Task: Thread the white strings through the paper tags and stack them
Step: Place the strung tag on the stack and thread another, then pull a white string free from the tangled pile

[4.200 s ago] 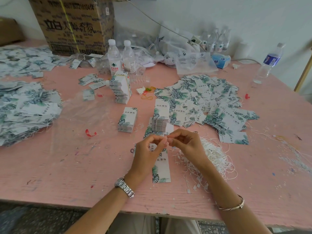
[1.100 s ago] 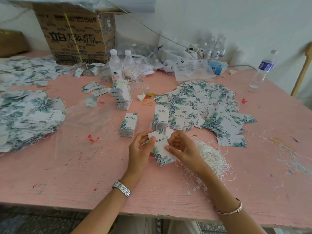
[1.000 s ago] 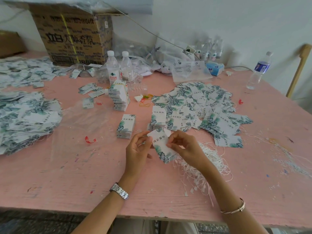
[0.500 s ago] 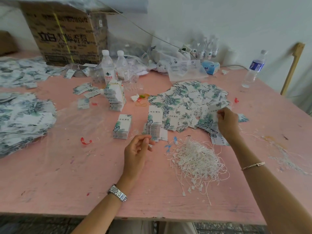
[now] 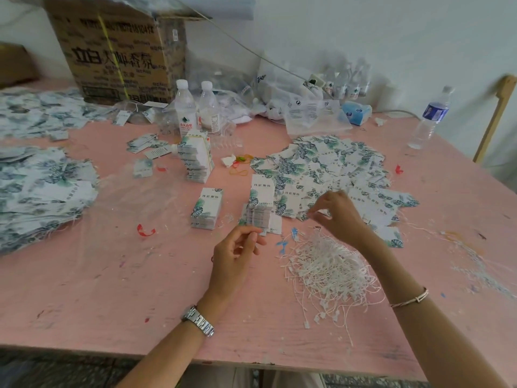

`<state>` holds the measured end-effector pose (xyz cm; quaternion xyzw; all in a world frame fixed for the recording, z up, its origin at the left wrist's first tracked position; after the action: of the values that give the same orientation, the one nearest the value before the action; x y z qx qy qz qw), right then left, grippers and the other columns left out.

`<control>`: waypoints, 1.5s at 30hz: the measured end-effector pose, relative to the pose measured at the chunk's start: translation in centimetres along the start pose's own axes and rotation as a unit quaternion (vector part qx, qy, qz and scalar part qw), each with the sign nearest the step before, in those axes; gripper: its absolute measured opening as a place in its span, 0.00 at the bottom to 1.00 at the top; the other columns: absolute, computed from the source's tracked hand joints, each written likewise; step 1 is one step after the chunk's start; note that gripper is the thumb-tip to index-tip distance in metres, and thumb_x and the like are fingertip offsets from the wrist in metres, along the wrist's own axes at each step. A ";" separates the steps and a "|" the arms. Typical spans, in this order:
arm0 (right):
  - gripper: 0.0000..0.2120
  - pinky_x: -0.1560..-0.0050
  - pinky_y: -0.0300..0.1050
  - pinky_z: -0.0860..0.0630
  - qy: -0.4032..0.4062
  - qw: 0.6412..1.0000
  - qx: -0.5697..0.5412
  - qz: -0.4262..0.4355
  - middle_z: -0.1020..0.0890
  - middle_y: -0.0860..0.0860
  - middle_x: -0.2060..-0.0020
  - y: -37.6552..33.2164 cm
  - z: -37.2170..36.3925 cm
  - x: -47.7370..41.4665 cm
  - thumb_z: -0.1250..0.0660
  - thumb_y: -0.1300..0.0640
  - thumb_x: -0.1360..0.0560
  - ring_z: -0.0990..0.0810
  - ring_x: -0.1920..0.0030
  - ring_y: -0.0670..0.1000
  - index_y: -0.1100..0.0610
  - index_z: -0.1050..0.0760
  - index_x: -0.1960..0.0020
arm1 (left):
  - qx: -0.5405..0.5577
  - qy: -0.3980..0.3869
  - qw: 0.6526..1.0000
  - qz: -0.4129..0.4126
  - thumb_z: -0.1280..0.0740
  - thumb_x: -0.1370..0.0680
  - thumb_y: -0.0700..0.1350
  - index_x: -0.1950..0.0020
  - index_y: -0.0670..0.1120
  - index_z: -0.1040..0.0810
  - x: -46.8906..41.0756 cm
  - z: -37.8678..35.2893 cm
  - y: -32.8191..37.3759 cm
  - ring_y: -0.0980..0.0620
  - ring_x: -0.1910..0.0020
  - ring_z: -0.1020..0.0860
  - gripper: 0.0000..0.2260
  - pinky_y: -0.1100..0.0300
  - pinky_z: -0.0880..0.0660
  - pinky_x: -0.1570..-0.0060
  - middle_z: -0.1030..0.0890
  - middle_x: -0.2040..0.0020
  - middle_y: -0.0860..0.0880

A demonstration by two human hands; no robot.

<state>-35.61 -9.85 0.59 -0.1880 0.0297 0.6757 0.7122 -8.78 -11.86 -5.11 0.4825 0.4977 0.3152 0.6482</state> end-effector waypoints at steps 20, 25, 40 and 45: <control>0.05 0.44 0.42 0.31 -0.094 0.994 0.033 0.045 0.23 0.45 0.53 -4.7 -1.5 0.4 0.35 0.53 0.21 0.30 0.47 0.48 0.53 0.22 0.50 | -0.015 -0.001 1.000 0.010 0.35 0.20 0.50 0.49 0.57 0.20 0.1 -0.2 0.3 0.54 0.62 0.19 0.05 0.51 0.22 0.57 0.14 0.56 0.53; 0.05 0.54 0.44 0.26 -0.028 0.976 -0.216 -0.018 0.18 0.52 0.58 -5.4 1.6 0.2 0.33 0.62 0.23 0.22 0.56 0.50 0.55 0.23 0.56 | -0.012 -0.001 1.000 0.007 0.35 0.19 0.48 0.49 0.56 0.19 0.1 -0.1 0.3 0.53 0.62 0.18 0.05 0.50 0.21 0.58 0.15 0.56 0.53; 0.11 0.65 0.38 0.29 0.089 0.856 -0.509 -0.015 0.28 0.47 0.68 -8.2 9.4 -0.4 0.41 0.67 0.18 0.31 0.69 0.45 0.57 0.29 0.57 | -0.001 -0.010 1.000 0.011 0.34 0.17 0.43 0.47 0.51 0.19 0.4 -0.1 0.9 0.52 0.61 0.18 0.06 0.47 0.21 0.57 0.15 0.56 0.52; 0.10 0.73 0.38 0.40 0.130 0.886 -0.445 -0.025 0.32 0.41 0.74 -8.1 10.4 -0.1 0.39 0.62 0.17 0.39 0.74 0.44 0.54 0.27 0.56 | -0.004 -0.022 1.000 0.016 0.34 0.18 0.42 0.47 0.48 0.19 0.4 -0.1 1.1 0.51 0.60 0.18 0.05 0.52 0.21 0.57 0.15 0.56 0.51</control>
<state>-29.90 -6.85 12.13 -0.5720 -0.1868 0.5695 0.5599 -8.66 -11.08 -4.27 0.4945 0.4738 0.3170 0.6561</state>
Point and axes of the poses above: each hand's wrist, its own x-axis away from the middle knuckle, its own z-axis out of the back of the hand, y = z × x, the point moved 2 cm from there along -x, towards the middle knuckle
